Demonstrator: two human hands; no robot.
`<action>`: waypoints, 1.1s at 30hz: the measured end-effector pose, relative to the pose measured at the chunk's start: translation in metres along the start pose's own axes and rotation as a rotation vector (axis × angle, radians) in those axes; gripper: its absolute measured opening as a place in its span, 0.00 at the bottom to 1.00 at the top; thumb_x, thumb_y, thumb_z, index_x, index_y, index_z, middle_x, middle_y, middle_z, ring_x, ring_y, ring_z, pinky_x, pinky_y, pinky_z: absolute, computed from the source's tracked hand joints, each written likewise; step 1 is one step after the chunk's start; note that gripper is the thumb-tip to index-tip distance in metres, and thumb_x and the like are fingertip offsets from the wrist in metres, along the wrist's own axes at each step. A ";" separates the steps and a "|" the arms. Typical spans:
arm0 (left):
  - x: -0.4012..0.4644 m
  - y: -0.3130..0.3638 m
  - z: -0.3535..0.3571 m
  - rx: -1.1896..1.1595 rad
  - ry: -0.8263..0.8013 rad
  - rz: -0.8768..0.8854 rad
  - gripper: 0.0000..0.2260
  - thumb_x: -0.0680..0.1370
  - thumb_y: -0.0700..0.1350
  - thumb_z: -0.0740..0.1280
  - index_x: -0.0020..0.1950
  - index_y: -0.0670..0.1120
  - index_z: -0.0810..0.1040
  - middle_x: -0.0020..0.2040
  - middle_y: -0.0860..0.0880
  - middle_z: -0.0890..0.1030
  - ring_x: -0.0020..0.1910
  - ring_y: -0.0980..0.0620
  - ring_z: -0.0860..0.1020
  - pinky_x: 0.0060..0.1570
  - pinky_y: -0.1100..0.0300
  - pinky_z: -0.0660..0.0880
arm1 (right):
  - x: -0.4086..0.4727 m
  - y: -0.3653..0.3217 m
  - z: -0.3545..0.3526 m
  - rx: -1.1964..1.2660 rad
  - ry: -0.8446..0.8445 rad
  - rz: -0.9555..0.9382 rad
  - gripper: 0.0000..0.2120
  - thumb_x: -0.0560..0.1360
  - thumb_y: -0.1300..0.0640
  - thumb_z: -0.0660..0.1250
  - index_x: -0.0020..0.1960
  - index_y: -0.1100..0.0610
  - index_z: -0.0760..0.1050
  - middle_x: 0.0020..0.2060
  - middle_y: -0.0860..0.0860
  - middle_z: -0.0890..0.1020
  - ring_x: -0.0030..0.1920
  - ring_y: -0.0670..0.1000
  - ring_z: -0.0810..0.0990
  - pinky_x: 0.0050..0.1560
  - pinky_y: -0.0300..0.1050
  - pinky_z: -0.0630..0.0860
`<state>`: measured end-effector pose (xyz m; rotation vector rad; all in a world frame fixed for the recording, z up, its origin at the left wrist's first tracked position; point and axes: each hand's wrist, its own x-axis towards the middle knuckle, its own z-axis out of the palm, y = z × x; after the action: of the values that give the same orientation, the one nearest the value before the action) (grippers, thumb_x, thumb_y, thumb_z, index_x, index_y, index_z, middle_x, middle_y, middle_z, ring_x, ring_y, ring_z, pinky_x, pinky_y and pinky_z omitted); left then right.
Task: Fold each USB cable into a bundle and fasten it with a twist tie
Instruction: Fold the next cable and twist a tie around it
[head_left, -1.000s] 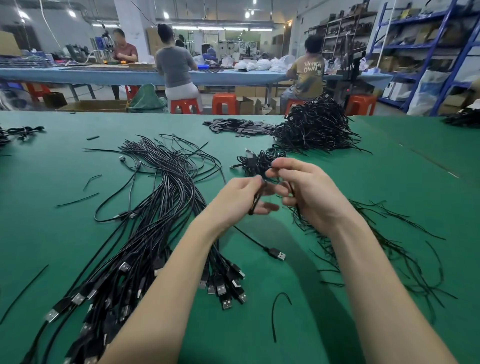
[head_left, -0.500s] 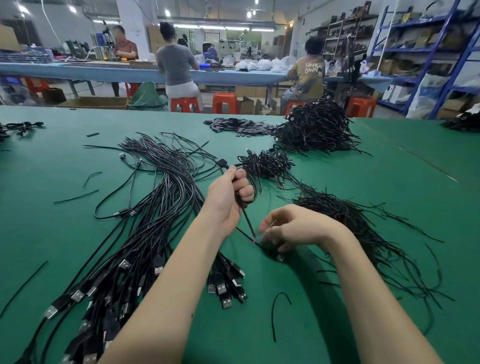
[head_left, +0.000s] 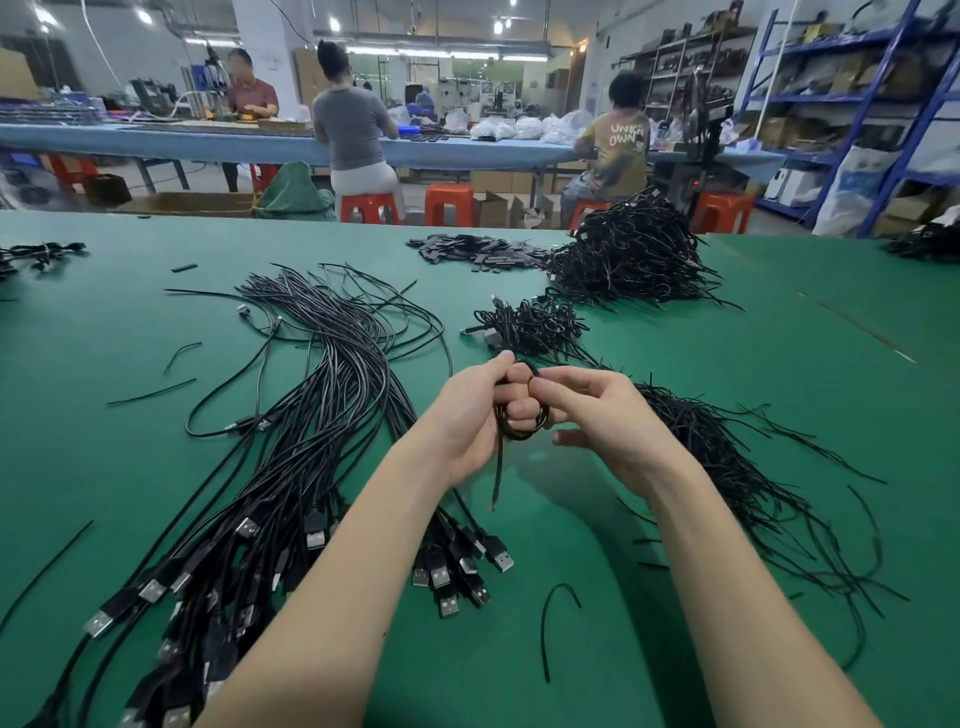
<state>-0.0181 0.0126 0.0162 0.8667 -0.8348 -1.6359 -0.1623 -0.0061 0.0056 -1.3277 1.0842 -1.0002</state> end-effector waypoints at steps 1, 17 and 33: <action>0.002 -0.003 0.003 0.137 0.055 0.067 0.19 0.87 0.48 0.50 0.38 0.47 0.66 0.24 0.54 0.64 0.26 0.54 0.65 0.29 0.63 0.64 | 0.001 0.001 0.002 -0.086 0.080 -0.039 0.08 0.77 0.54 0.74 0.52 0.56 0.84 0.36 0.48 0.84 0.32 0.43 0.78 0.31 0.36 0.75; 0.004 -0.023 0.008 0.925 0.359 0.463 0.05 0.84 0.45 0.53 0.48 0.47 0.62 0.42 0.40 0.79 0.37 0.39 0.78 0.41 0.42 0.78 | -0.006 -0.013 0.013 0.158 0.162 -0.093 0.04 0.72 0.65 0.78 0.41 0.59 0.84 0.30 0.55 0.84 0.28 0.47 0.81 0.34 0.37 0.80; 0.002 -0.031 0.014 1.373 0.193 0.357 0.09 0.79 0.34 0.56 0.51 0.47 0.61 0.45 0.48 0.71 0.44 0.42 0.73 0.42 0.51 0.69 | -0.002 -0.007 0.001 -0.033 0.224 -0.127 0.06 0.71 0.50 0.79 0.47 0.48 0.88 0.34 0.53 0.84 0.32 0.47 0.79 0.37 0.41 0.74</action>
<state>-0.0450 0.0181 -0.0033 1.6061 -1.8652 -0.4710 -0.1619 -0.0039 0.0127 -1.3474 1.1999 -1.2533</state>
